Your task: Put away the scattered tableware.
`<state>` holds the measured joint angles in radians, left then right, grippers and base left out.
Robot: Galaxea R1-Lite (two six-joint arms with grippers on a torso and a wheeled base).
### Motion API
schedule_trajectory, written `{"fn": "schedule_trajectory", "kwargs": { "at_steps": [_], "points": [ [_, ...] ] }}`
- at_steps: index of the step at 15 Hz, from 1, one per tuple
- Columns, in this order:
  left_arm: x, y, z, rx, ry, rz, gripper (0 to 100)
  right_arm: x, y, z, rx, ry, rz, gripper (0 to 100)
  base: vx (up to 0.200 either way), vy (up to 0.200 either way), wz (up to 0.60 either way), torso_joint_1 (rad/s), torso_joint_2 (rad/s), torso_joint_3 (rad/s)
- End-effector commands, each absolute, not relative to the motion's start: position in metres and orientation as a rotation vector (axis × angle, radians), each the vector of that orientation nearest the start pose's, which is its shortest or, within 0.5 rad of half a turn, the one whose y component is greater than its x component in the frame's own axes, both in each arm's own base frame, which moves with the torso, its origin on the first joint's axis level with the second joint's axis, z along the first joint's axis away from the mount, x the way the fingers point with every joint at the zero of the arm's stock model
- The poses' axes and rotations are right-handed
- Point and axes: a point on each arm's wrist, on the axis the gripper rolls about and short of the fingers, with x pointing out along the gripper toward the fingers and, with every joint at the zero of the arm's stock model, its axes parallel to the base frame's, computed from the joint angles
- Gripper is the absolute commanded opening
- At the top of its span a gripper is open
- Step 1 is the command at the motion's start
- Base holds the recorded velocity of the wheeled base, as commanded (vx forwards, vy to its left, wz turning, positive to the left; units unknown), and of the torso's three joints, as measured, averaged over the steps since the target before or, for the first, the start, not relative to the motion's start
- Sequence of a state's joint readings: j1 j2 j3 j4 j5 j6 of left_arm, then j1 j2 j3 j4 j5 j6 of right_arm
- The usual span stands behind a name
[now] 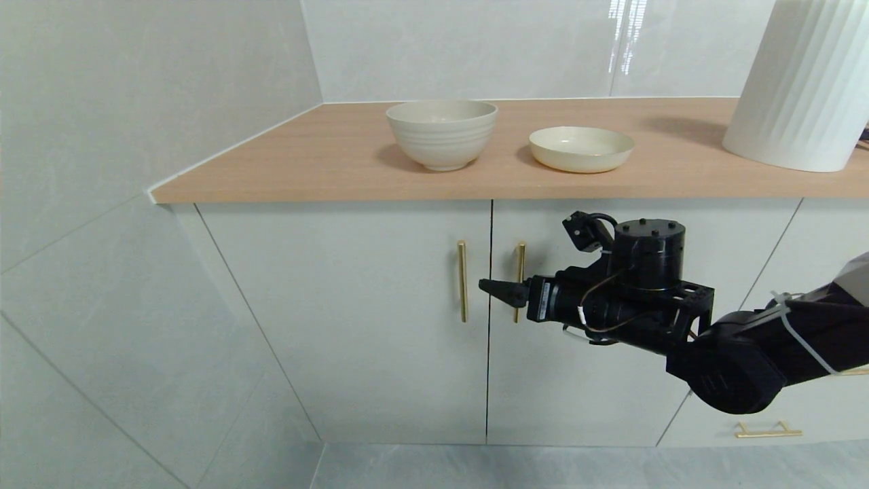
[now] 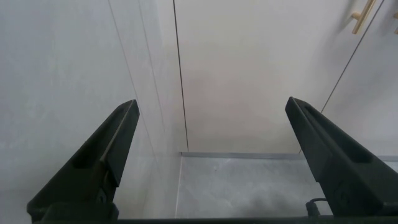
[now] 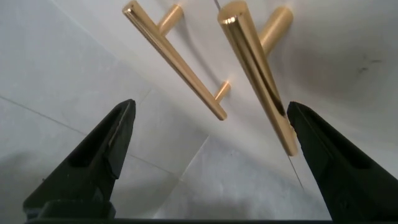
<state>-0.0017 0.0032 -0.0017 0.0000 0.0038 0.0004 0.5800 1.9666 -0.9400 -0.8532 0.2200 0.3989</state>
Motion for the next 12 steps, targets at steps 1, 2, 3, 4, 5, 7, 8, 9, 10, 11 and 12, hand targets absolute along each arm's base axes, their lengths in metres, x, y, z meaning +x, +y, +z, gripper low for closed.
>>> {"fn": "schedule_trajectory", "kwargs": {
  "at_steps": [1, 2, 3, 4, 5, 7, 8, 9, 10, 11, 12],
  "points": [
    [-0.023, 0.0, 0.076, 0.0, 0.002, 0.003, 100, 0.309, 0.209, 0.145, 0.344, 0.332, 0.754, 100, 0.0, 0.0, 0.0, 0.0, 0.0, 0.0],
    [-0.023, 0.0, 0.076, 0.0, 0.002, 0.003, 100, 0.31, 0.211, 0.143, 0.346, 0.325, 0.757, 100, 0.0, 0.0, 0.0, 0.0, 0.0, 0.0],
    [-0.023, 0.0, 0.076, 0.0, 0.002, 0.003, 100, 0.311, 0.211, 0.142, 0.346, 0.32, 0.758, 100, 0.0, 0.0, 0.0, 0.0, 0.0, 0.0],
    [-0.023, 0.0, 0.076, 0.0, 0.002, 0.003, 100, 0.31, 0.216, 0.139, 0.346, 0.316, 0.77, 100, 0.0, 0.0, 0.0, 0.0, 0.0, 0.0],
    [-0.023, 0.0, 0.076, 0.0, 0.002, 0.003, 100, 0.31, 0.217, 0.138, 0.348, 0.314, 0.772, 100, 0.0, 0.0, 0.0, 0.0, 0.0, 0.0],
    [-0.023, 0.0, 0.076, 0.0, 0.002, 0.003, 100, 0.306, 0.223, 0.134, 0.348, 0.314, 0.791, 100, 0.0, 0.0, 0.0, 0.0, 0.0, 0.0],
    [-0.023, 0.0, 0.076, 0.0, 0.002, 0.003, 100, 0.302, 0.224, 0.133, 0.346, 0.319, 0.801, 100, 0.0, 0.0, 0.0, 0.0, 0.0, 0.0],
    [-0.023, 0.0, 0.076, 0.0, 0.002, 0.003, 100, 0.299, 0.224, 0.132, 0.346, 0.319, 0.807, 100, 0.0, 0.0, 0.0, 0.0, 0.0, 0.0],
    [-0.023, 0.0, 0.076, 0.0, 0.002, 0.003, 100, 0.298, 0.224, 0.132, 0.347, 0.312, 0.812, 100, 0.0, 0.0, 0.0, 0.0, 0.0, 0.0],
    [-0.023, 0.0, 0.076, 0.0, 0.002, 0.003, 100, 0.295, 0.222, 0.132, 0.348, 0.306, 0.816, 100, 0.0, 0.0, 0.0, 0.0, 0.0, 0.0],
    [-0.023, 0.0, 0.076, 0.0, 0.002, 0.003, 100, 0.291, 0.219, 0.132, 0.348, 0.309, 0.822, 100, 0.0, 0.0, 0.0, 0.0, 0.0, 0.0]
  ]
}}
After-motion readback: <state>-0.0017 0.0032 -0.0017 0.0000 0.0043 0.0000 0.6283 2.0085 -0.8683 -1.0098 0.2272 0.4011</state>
